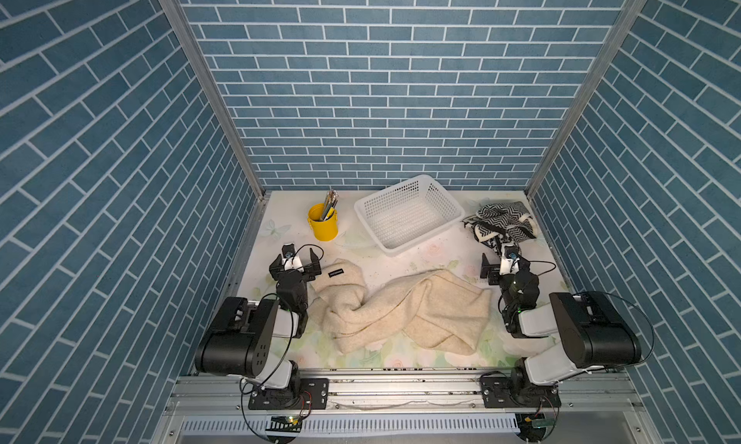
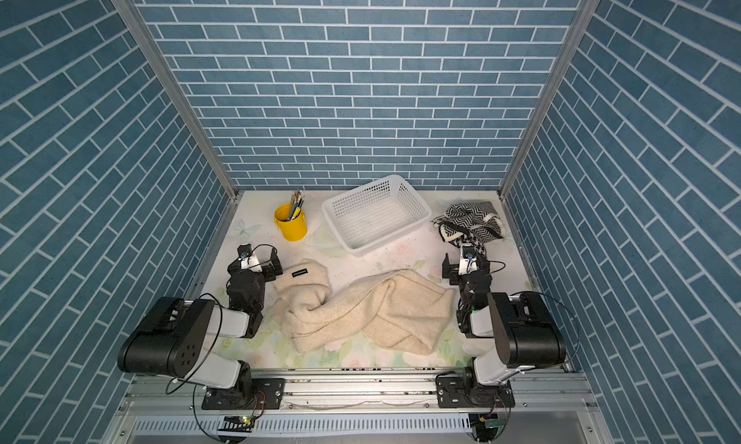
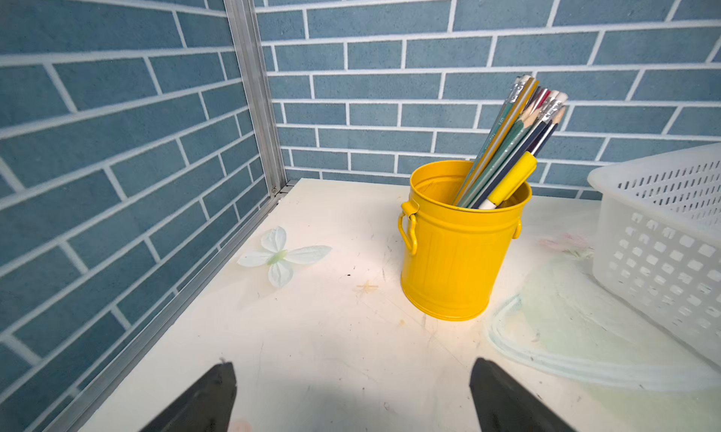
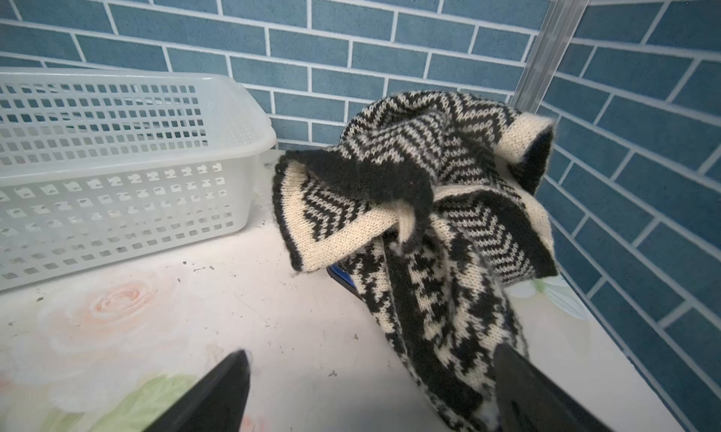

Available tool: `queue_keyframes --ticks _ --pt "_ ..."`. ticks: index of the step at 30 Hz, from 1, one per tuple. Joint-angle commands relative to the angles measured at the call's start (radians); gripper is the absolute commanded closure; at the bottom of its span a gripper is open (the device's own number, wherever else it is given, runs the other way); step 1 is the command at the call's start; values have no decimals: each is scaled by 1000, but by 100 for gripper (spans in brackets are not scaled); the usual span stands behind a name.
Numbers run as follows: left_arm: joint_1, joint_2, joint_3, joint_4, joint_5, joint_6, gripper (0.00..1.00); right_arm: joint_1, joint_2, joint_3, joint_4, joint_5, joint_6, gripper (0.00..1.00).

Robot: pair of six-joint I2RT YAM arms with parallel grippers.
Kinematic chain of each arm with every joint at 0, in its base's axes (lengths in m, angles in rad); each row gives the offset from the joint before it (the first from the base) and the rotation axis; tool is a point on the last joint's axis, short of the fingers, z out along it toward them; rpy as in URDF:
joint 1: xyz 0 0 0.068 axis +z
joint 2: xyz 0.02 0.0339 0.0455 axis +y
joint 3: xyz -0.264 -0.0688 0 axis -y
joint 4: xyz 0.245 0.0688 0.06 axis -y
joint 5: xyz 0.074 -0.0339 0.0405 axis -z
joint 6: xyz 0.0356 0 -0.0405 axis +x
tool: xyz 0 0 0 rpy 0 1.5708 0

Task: Roll up the scarf and place it into the basket
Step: Flatten out the scarf at the center of the board.

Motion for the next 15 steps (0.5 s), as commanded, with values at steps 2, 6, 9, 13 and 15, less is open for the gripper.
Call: queue_keyframes --ticks 2,6,9,13,15 --pt "14 2 18 5 38 12 0 -10 -2 19 27 -49 -6 1" --pt "20 2 21 -1 51 9 0 -27 1 33 4 -85 4 1" --pt "21 1 21 -1 51 9 0 -30 0 31 9 -85 4 1" --pt "21 2 23 -4 52 9 0 -29 -4 29 14 -80 4 1" --pt "21 -4 19 4 56 13 0 -14 -72 65 -98 -31 2 1"
